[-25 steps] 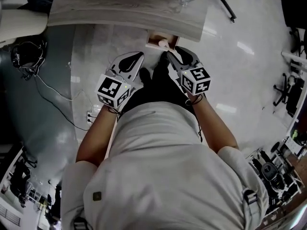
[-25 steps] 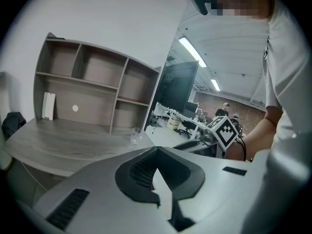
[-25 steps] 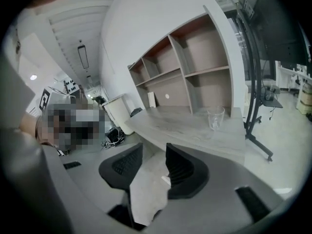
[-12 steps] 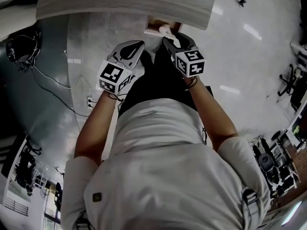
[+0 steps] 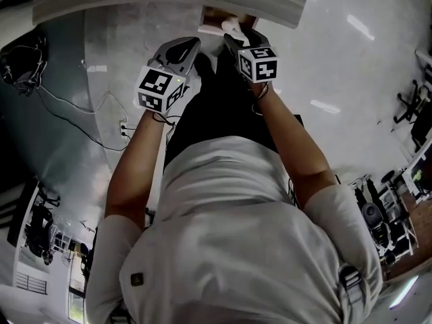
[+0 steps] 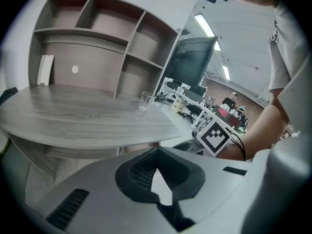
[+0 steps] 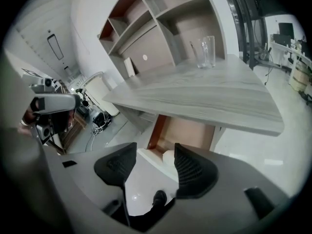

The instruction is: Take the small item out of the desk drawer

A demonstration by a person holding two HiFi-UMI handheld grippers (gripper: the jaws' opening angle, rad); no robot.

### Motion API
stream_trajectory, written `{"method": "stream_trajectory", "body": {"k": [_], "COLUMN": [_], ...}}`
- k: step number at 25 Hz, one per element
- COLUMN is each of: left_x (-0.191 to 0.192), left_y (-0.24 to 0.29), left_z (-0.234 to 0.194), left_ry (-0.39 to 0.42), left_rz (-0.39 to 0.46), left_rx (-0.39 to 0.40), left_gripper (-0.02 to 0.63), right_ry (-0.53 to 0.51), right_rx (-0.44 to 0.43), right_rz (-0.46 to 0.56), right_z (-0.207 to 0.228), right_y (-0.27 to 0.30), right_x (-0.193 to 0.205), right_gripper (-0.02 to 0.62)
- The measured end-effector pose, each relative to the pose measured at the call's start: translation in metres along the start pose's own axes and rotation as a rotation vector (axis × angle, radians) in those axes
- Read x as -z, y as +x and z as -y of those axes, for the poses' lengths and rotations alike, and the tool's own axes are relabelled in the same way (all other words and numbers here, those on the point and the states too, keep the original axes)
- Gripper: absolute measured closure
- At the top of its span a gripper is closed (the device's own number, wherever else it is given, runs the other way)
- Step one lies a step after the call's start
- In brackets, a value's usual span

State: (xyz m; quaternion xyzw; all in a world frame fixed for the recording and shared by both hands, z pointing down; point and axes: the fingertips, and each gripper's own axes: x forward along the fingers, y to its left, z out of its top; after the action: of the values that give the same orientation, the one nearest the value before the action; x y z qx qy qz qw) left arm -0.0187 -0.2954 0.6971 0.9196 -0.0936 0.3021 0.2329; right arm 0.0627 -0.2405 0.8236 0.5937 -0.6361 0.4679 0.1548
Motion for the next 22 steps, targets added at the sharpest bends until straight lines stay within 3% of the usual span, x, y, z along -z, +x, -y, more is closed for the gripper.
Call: {"method": "stream_trajectory", "body": {"k": [12, 22], "left_x": [0.042, 0.045], "left_y": [0.035, 0.044], "left_z": [-0.019, -0.04], "left_ry": [-0.068, -0.125], "left_rz": [-0.059, -0.044], "left_rx": [-0.015, -0.026], "left_gripper": [0.591, 0.591], "right_ry": [0.059, 0.082], "right_rx": [0.035, 0.045], "right_rz": [-0.122, -0.224], "right_z": [0.028, 0.037], "right_y": [0.065, 0.102], "right_x": [0.037, 0.051], "right_gripper": [0.339, 0.331]}}
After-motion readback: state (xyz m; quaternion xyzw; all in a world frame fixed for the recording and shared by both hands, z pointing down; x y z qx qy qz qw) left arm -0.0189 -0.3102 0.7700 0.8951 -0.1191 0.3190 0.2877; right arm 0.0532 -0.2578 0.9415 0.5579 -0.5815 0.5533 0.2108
